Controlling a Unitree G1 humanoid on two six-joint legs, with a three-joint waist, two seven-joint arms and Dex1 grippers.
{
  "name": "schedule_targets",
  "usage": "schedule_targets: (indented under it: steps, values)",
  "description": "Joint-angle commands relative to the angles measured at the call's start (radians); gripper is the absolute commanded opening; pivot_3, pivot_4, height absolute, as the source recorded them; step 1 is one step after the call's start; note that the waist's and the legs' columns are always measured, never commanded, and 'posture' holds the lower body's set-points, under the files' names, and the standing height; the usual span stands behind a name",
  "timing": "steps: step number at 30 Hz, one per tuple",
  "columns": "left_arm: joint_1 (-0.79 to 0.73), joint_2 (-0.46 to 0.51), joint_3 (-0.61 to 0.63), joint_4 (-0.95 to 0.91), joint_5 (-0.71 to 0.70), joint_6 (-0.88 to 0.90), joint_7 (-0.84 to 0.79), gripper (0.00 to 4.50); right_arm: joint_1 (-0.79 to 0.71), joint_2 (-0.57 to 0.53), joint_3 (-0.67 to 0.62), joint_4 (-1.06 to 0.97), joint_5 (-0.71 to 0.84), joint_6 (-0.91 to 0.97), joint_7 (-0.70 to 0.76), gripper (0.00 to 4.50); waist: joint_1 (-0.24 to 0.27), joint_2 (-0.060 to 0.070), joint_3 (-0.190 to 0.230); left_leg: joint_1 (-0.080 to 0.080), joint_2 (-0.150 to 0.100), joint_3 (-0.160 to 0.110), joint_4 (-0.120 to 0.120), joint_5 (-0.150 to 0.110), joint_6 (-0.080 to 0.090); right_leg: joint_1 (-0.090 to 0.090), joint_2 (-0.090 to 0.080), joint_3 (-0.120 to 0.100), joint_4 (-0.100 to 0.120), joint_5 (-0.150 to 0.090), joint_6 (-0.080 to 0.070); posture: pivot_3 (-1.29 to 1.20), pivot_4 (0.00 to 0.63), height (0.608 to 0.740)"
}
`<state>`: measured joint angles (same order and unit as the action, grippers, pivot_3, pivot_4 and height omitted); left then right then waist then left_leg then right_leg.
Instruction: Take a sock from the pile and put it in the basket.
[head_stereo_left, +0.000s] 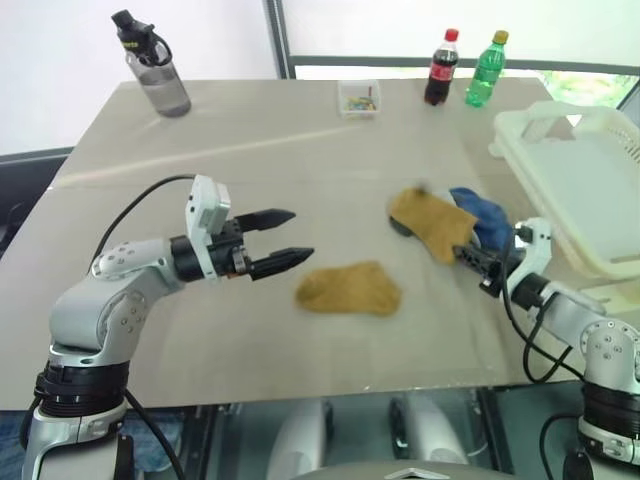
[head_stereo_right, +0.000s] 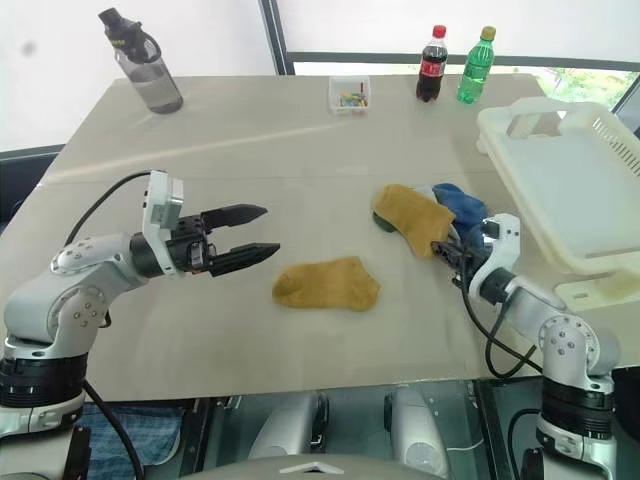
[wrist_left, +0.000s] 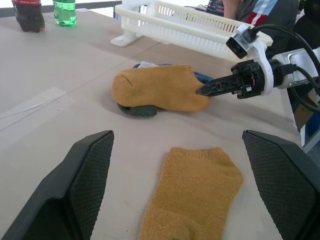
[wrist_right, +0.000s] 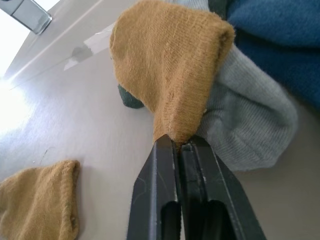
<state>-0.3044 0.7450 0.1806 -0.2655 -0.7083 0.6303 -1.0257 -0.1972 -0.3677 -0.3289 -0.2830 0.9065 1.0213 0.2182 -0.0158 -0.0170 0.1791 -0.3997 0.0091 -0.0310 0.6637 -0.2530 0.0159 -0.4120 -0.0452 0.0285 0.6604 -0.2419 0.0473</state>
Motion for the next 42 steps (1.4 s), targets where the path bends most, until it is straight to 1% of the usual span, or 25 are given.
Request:
schedule_targets:
  steps: [1,4,8,12,20,24,29,32,34,38,42]
  values:
    - [-0.003,0.012,-0.003,-0.025,0.001,-0.013,-0.009,4.36,0.008,-0.011,-0.003,-0.038,0.016,0.0,0.011,0.32,0.0,0.0,0.0,0.0,0.0,0.0,0.0,0.0,0.0,0.0,0.0,0.0,0.0,0.0,0.0,0.0,0.15,0.74]
    - [-0.006,0.012,-0.006,-0.022,0.002,-0.012,-0.011,4.36,0.004,0.001,-0.004,-0.053,0.066,0.042,0.0,0.32,0.0,0.0,0.0,0.0,0.0,0.0,0.0,0.0,0.0,0.0,0.0,0.0,0.0,0.0,0.0,0.0,0.15,0.74]
    - [-0.006,0.012,-0.015,-0.022,0.005,-0.012,-0.013,4.36,-0.029,0.037,-0.009,-0.059,0.197,0.165,-0.077,0.32,-0.003,0.0,0.0,0.0,0.0,0.0,0.0,0.0,0.0,0.0,0.0,0.0,0.0,0.0,0.0,0.0,0.15,0.74]
    - [-0.006,0.015,-0.02,-0.021,0.003,-0.015,-0.015,4.36,-0.047,0.076,0.015,-0.069,0.269,0.219,-0.148,0.32,-0.002,0.0,0.0,0.0,0.0,0.0,0.0,0.0,0.0,0.0,0.0,0.0,0.0,0.0,0.0,0.0,0.15,0.74]
    - [-0.003,0.014,-0.03,-0.026,0.004,-0.015,-0.02,4.36,-0.108,0.194,0.101,-0.058,0.361,0.264,-0.286,0.32,-0.004,0.0,0.0,0.0,0.0,0.0,0.0,0.0,0.0,0.0,0.0,0.0,0.0,0.0,0.0,0.0,0.15,0.74]
    - [-0.001,0.014,-0.031,-0.029,0.007,-0.014,-0.022,4.36,-0.138,0.217,0.141,-0.051,0.404,0.282,-0.327,0.32,-0.004,0.0,0.0,0.0,0.0,-0.001,0.0,0.0,0.0,0.0,0.0,0.0,0.0,0.0,0.0,0.0,0.15,0.74]
    - [0.009,0.013,-0.03,-0.033,0.01,-0.015,-0.023,4.36,-0.182,0.265,0.194,-0.04,0.459,0.284,-0.421,0.32,-0.005,0.0,0.0,0.0,0.0,-0.001,0.0,0.0,0.0,-0.001,0.0,0.0,0.0,0.0,0.0,0.0,0.15,0.74]
    - [0.016,0.011,-0.031,-0.038,0.011,-0.018,-0.022,4.36,-0.166,0.262,0.225,-0.048,0.476,0.287,-0.442,0.32,-0.006,0.0,0.0,0.0,0.001,-0.001,0.0,0.0,0.0,-0.001,0.0,0.0,0.0,0.0,0.0,0.0,0.15,0.74]
    - [0.019,0.009,-0.03,-0.041,0.01,-0.018,-0.019,4.36,-0.148,0.232,0.233,-0.049,0.445,0.279,-0.44,0.32,-0.005,0.0,0.0,-0.001,0.001,-0.001,0.0,0.0,0.0,-0.001,0.0,-0.001,0.0,0.0,0.0,0.0,0.15,0.74]
    - [0.034,0.008,-0.028,-0.047,0.013,-0.019,-0.014,4.36,-0.123,0.156,0.182,-0.014,0.403,0.251,-0.437,0.32,-0.003,0.0,0.0,-0.001,0.0,0.0,0.0,0.0,0.0,-0.001,-0.001,0.0,-0.001,0.0,0.0,0.0,0.15,0.74]
    - [0.035,0.006,-0.031,-0.042,0.018,-0.024,-0.013,4.36,-0.114,0.075,0.136,0.014,0.39,0.237,-0.402,0.32,-0.003,0.0,0.0,-0.001,0.0,0.0,0.0,0.0,0.0,-0.001,0.0,0.0,-0.001,0.0,0.0,0.0,0.15,0.74]
